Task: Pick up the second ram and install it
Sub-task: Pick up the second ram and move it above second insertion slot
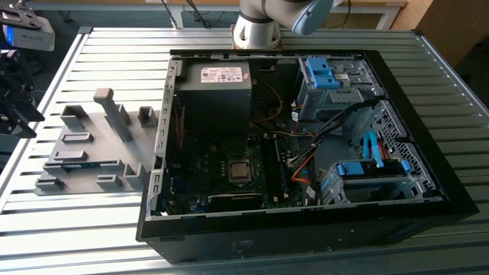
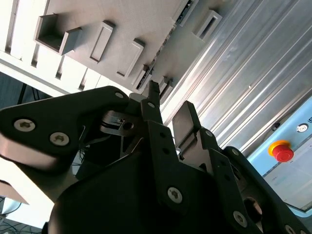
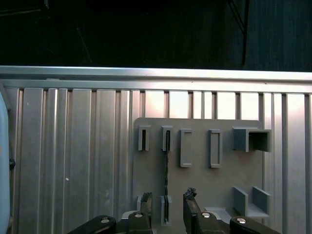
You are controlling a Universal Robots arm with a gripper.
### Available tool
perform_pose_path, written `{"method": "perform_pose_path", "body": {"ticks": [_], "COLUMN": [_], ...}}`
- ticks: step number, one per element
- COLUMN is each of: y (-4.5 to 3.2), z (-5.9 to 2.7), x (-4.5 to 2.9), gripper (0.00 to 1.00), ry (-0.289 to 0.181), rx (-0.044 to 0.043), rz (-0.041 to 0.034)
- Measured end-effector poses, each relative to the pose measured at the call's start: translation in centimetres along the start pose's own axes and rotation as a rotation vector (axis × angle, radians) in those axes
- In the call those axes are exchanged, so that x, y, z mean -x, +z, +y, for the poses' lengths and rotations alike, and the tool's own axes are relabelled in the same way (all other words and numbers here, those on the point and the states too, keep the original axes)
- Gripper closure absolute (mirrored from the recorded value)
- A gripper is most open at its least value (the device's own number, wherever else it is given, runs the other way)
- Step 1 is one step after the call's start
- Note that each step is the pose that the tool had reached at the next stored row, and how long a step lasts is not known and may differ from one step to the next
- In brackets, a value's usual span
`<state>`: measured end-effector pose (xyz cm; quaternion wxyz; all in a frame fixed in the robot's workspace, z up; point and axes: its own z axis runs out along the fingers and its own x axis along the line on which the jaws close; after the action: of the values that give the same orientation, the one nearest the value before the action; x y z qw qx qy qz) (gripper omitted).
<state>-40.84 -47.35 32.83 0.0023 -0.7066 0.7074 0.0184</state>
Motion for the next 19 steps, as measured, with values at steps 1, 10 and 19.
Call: {"method": "perform_pose_path", "body": {"ticks": [1,10,19], "y": [0.00,0.01,0.03], "z": [0.00,0.00,0.00], "x": [0.00,0.00,0.00], "gripper": [0.62,0.69,0.80], "ry": [0.000,0.000,0.000], "rx": [0.0000,0.0000,0.0001], "rz": [0.0000,0.0000,0.0000]}}
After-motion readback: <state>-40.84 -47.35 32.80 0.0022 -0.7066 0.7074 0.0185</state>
